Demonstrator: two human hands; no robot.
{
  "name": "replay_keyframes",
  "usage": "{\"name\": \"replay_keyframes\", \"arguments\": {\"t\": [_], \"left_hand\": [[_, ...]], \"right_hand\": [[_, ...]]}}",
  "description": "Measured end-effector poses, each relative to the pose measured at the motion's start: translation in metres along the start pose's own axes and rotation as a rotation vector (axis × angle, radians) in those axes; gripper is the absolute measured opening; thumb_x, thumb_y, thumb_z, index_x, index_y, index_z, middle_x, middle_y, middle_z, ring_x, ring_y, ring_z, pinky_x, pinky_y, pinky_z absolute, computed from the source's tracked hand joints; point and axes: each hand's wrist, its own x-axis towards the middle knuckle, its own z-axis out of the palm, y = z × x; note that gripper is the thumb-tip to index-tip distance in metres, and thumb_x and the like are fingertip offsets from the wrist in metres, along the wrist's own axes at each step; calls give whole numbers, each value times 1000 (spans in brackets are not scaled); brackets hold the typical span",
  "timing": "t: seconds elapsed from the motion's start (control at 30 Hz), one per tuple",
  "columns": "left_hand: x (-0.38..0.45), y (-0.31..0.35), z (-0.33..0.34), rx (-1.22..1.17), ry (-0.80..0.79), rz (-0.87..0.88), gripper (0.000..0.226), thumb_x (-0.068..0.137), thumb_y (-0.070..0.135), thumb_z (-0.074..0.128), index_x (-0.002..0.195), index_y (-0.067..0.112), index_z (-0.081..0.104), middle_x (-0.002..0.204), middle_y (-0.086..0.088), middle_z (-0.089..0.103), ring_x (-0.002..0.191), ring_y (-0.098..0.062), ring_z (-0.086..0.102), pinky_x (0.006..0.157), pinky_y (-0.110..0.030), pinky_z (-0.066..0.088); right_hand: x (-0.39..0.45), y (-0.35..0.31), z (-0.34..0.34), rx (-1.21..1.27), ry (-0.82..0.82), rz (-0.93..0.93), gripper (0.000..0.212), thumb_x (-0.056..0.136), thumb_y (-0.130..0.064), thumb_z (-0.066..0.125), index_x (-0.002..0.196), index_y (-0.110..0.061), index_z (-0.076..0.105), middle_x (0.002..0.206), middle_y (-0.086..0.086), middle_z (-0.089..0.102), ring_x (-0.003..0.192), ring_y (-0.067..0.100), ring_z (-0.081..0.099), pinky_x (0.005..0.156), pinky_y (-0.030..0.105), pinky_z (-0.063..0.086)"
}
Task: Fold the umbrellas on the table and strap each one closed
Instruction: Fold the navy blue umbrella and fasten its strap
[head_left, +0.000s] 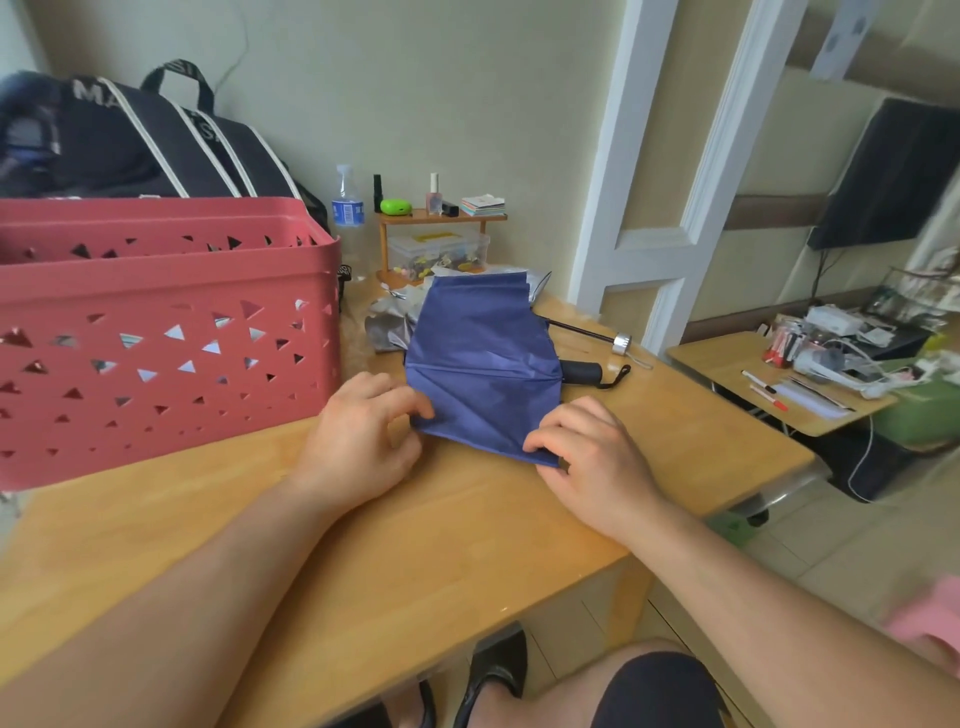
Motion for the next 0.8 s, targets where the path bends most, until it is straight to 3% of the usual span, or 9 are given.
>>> {"name": "replay_keyframes", "arguments": {"t": [0.1,0.2,0.27,0.33,0.47,0.57,0.67,0.73,0.8], "left_hand": [[1,-1,2,29,-59,68,30,76,21,72,104,31,75,99,13,67,90,-20,59,82,-39,51],[1,-2,4,27,-98,94,17,77,27,73,91,36,76,92,21,68,90,-14,60,80,-41,51],[1,-3,4,13,-145,86,13,77,33,71,89,38,75,89,23,68,91,-10,60,81,-41,51],[1,-3,4,9,-204,87,13,78,37,67,89,39,75,87,23,68,90,-7,60,81,-40,53],[1,-4,3,12,-243,66,16,77,37,63,88,39,74,80,24,67,86,-5,60,82,-37,53],[1,-3,-1,44,-304,33,21,75,39,59,90,41,74,76,25,65,87,-6,60,82,-34,51],[10,4,-4,149,-382,-26,32,78,48,46,92,39,74,73,24,61,96,-7,55,85,-25,37],[26,14,-1,213,-397,-62,37,87,48,38,99,35,71,85,19,68,102,-12,57,90,-31,42],[48,24,12,138,-386,-76,36,95,37,42,122,35,66,119,16,69,114,-17,60,97,-33,45]], "right_hand": [[-1,-2,-6,50,-59,36,17,81,-8,78,92,-21,78,90,-11,64,92,20,55,79,41,52],[8,-5,-15,76,-286,162,23,81,-31,56,90,-32,78,93,-24,60,102,9,51,94,43,47],[28,-9,-14,171,-367,279,36,82,-35,48,102,-31,79,105,-25,60,111,8,51,102,35,43],[56,-12,-3,203,-417,347,36,92,-29,53,122,-28,74,126,-17,58,124,11,48,108,29,39],[80,3,32,-13,-613,408,48,103,-50,47,147,-32,53,145,-9,45,137,20,37,115,41,37],[65,15,41,-61,-566,462,53,100,-60,43,148,-38,48,135,-13,43,134,17,37,112,39,38],[62,15,42,-22,-519,478,57,95,-66,45,146,-40,50,134,-18,42,133,11,34,113,35,35],[62,12,41,-63,-535,456,62,91,-69,45,147,-42,48,132,-20,40,132,12,34,111,36,35],[62,8,38,-103,-560,445,66,87,-72,42,147,-43,46,129,-19,38,129,15,34,108,38,35]]}}
